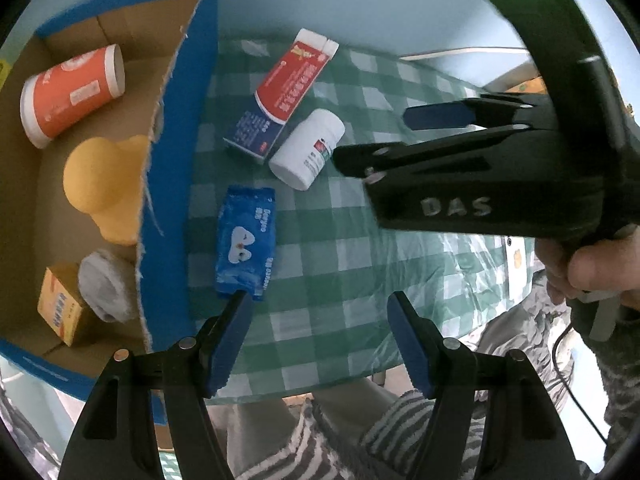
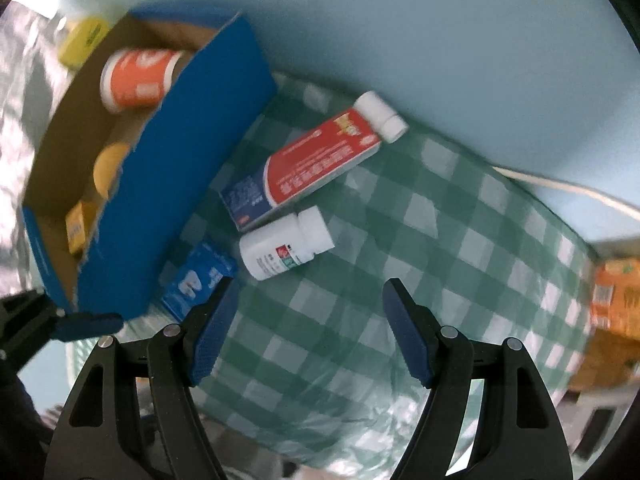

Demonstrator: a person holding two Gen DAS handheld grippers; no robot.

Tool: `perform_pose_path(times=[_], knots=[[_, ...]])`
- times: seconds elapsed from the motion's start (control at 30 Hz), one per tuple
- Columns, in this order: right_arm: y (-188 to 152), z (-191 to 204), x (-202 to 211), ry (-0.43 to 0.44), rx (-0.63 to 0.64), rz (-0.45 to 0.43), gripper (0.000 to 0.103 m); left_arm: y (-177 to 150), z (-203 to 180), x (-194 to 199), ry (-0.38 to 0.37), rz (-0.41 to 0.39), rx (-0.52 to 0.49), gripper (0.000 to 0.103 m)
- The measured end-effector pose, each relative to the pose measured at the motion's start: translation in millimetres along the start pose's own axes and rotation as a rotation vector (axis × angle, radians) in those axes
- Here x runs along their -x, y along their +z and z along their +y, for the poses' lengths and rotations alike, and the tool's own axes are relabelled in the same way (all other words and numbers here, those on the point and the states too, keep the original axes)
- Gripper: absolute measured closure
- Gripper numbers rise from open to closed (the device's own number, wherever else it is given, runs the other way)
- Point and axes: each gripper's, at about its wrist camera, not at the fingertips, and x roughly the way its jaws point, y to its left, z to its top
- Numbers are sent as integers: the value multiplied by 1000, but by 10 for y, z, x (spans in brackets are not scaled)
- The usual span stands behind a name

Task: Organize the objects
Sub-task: 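Move both grippers to the table, right gripper grasping the white pill bottle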

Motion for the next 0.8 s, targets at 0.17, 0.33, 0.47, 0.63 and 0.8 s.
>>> perform_pose_path(times=[0.17,0.33,0.47,0.63,0.8], knots=[[23,70,-231,-6,89,38,28,-43,-13,-57,8,-6,28,32],[34,112,-443,0,128,66,28,-84,-15,-133,27,-21,65,29],[72,141,-559,6,138,75,28,-97,-3,-194,49,-28,94,29],[138,169,-680,-12,150,70,28,-124,-28,-280,90,-27,98,28],[134,86,-772,19,113,83,30,-91,-73,-411,127,-5,83,28]])
